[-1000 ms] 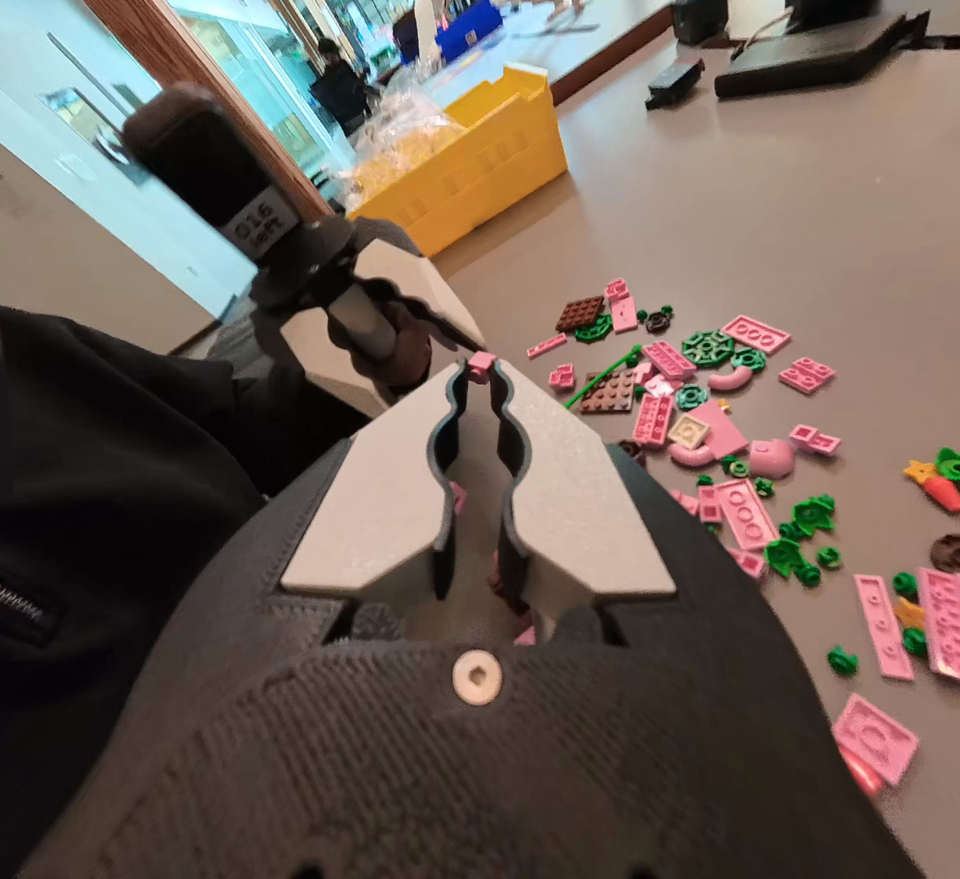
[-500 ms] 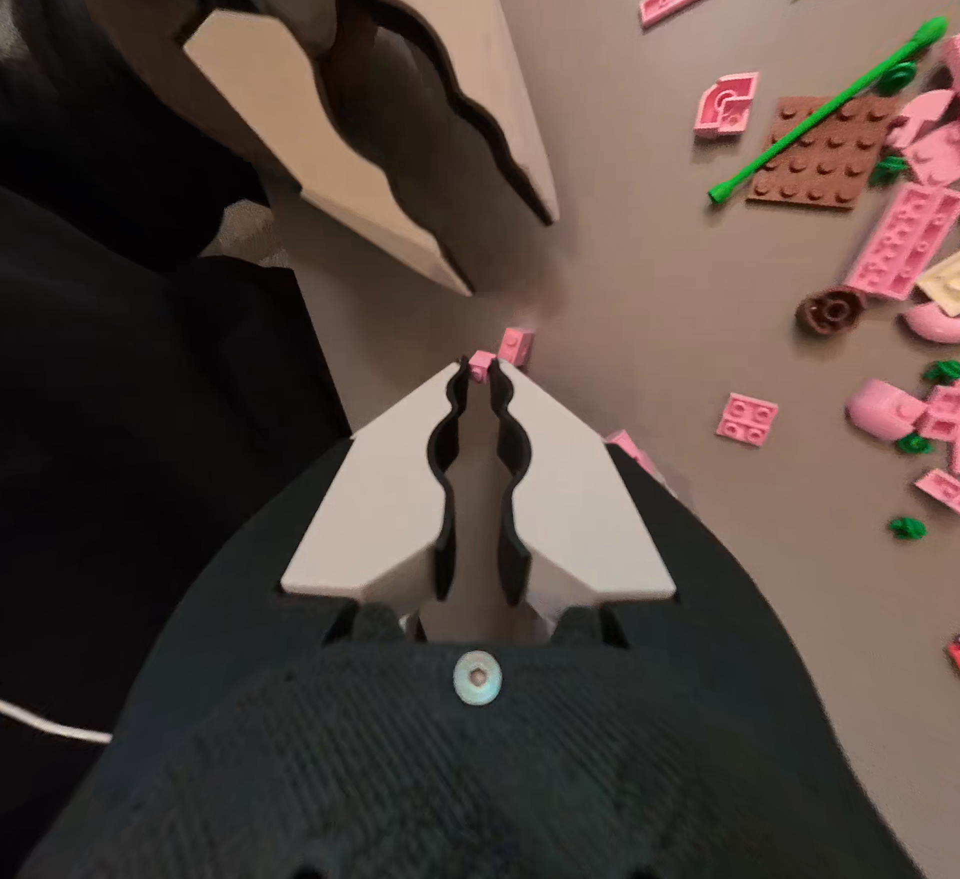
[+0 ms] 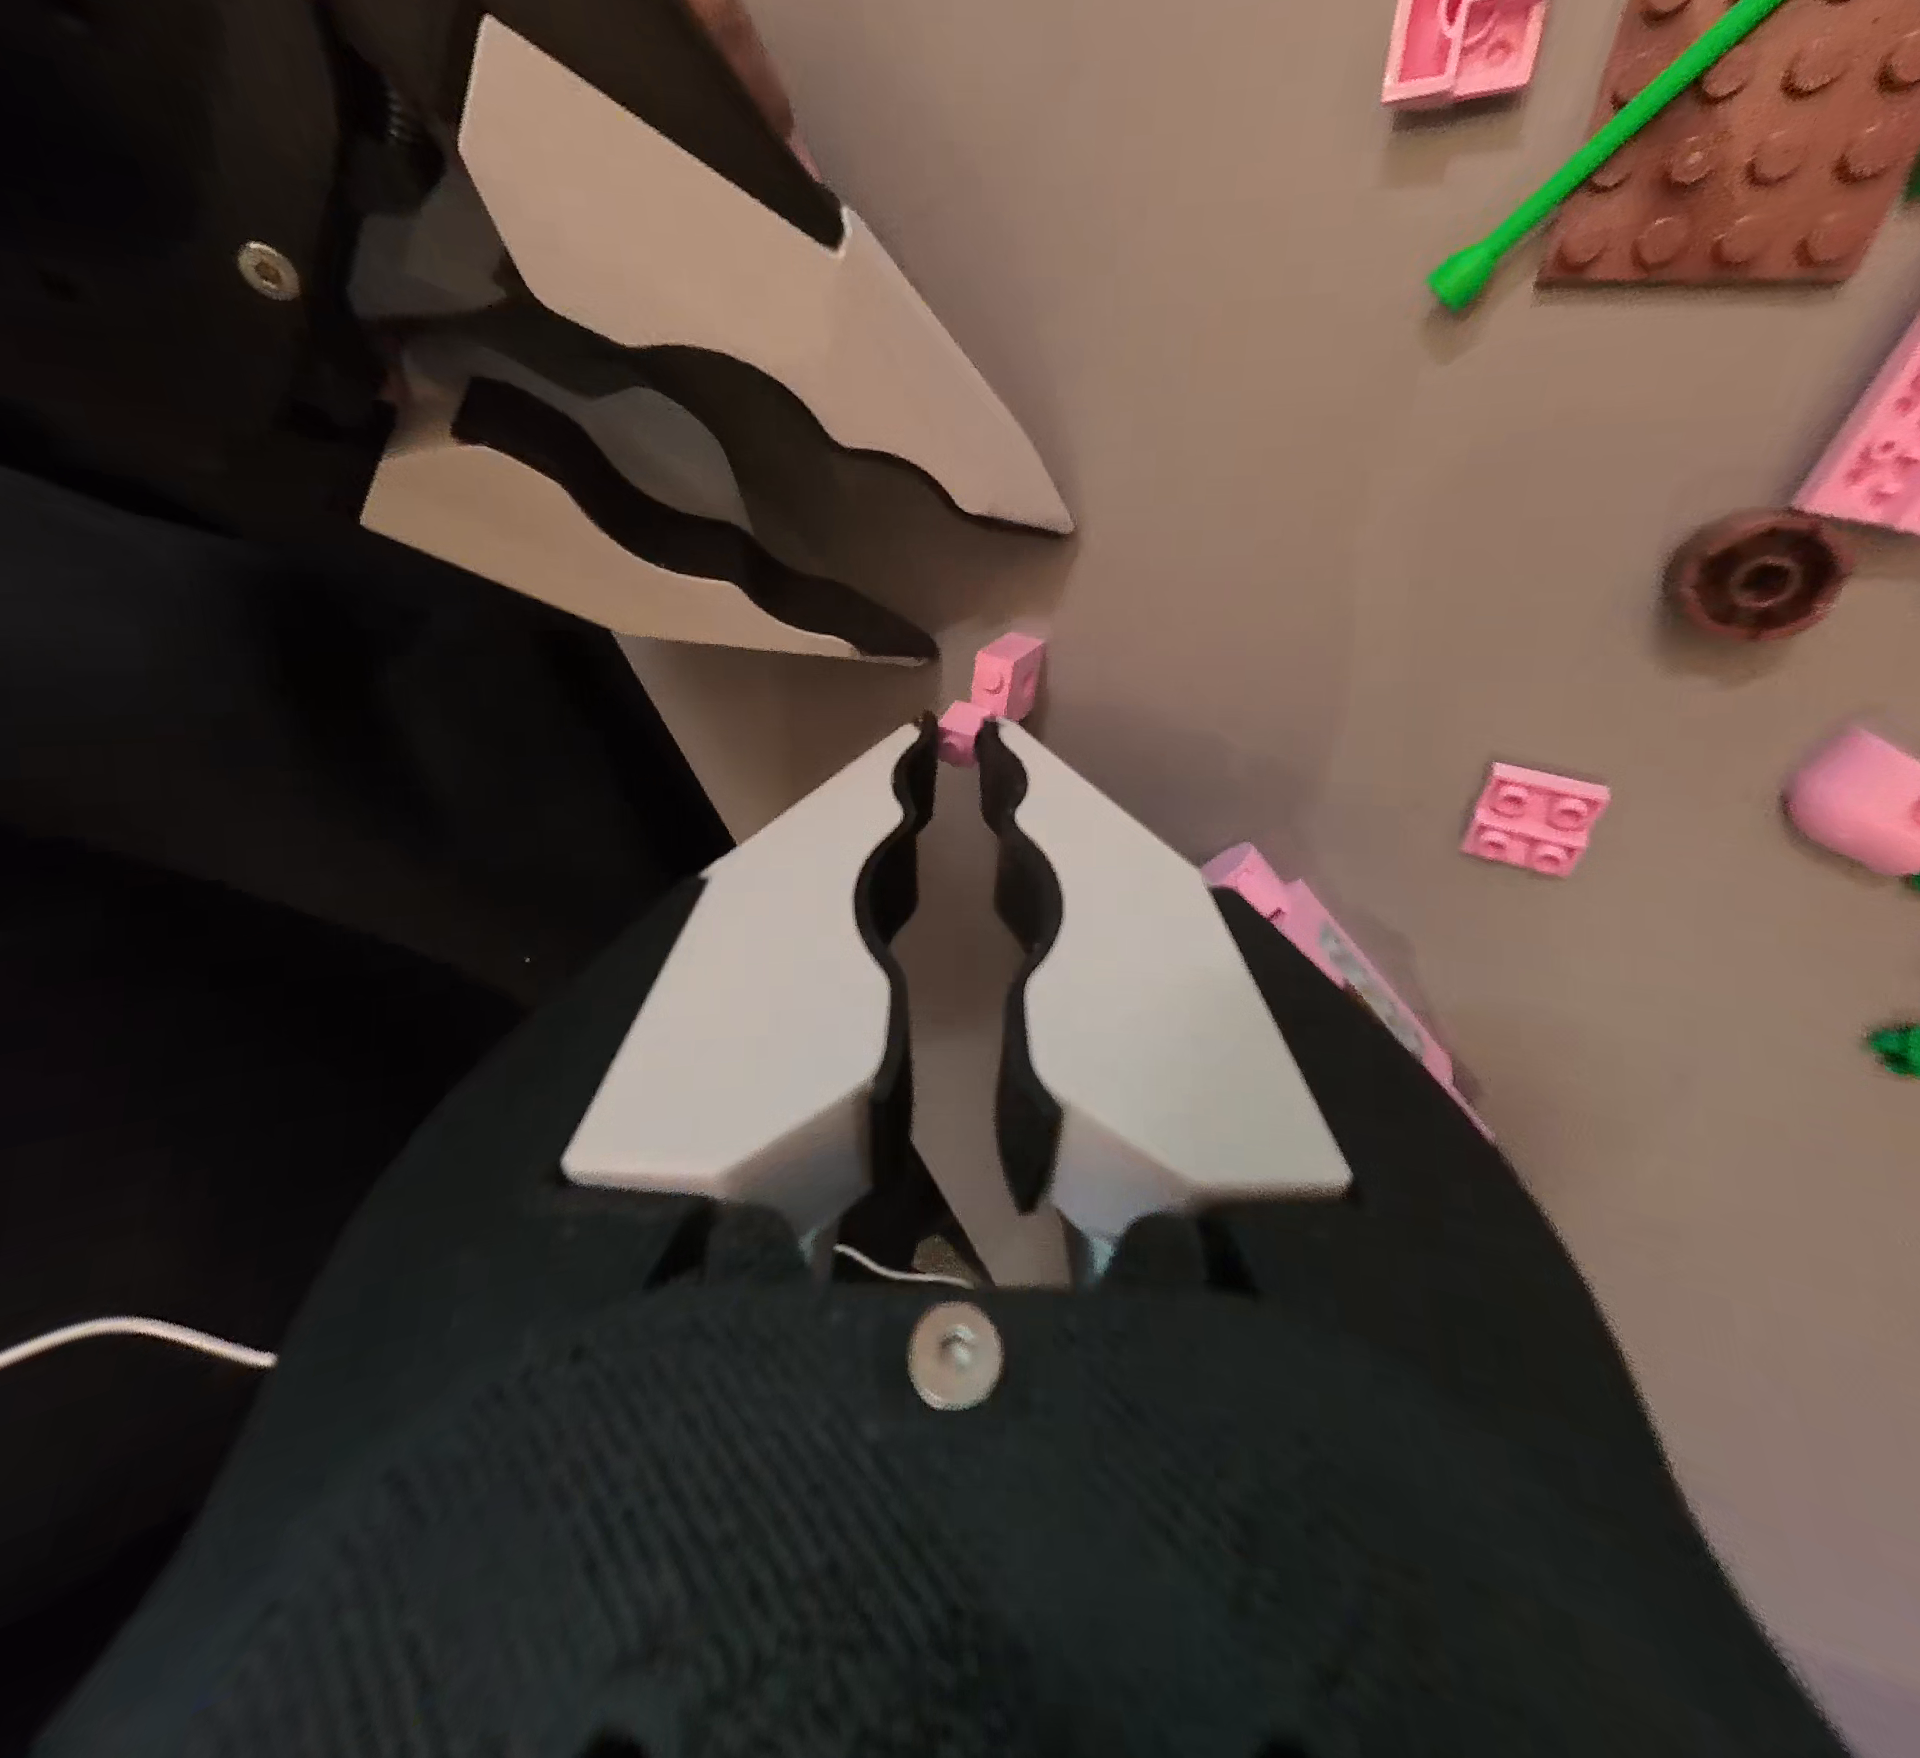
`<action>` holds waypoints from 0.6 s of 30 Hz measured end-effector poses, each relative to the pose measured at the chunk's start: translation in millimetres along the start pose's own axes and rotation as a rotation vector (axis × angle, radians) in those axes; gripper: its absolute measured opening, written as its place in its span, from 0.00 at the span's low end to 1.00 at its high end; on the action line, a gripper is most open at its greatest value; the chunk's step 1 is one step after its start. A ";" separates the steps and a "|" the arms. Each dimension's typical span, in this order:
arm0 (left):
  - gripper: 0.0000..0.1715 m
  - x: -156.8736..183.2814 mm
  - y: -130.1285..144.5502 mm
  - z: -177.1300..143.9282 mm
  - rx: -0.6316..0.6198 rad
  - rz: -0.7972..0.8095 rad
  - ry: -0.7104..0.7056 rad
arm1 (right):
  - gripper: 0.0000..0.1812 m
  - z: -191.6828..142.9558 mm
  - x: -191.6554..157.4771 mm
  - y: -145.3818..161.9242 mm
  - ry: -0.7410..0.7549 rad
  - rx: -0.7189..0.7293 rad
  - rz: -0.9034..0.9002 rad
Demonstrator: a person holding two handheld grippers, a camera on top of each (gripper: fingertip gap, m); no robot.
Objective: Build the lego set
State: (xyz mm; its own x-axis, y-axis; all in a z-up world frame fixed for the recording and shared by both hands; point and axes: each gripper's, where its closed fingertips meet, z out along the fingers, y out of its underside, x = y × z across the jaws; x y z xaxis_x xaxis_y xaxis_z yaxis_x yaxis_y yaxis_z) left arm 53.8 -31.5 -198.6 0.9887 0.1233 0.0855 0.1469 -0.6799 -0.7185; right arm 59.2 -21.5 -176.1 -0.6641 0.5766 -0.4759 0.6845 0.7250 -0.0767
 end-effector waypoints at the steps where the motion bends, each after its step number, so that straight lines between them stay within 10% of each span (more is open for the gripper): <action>1: 0.21 -0.5 -0.5 -0.3 0.004 -0.011 0.005 | 0.04 1.2 0.3 0.7 0.003 -0.010 0.002; 18: 0.17 2.1 -0.2 -2.1 0.012 -0.070 0.061 | 0.04 4.0 1.5 -2.3 0.064 -0.082 0.021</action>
State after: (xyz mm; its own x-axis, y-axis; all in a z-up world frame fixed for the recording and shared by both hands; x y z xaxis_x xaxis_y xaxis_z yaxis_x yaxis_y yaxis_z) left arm 55.9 -32.6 -196.7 0.9761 0.1260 0.1772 0.2158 -0.6620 -0.7178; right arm 57.9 -23.8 -180.1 -0.6693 0.6134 -0.4193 0.6735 0.7392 0.0064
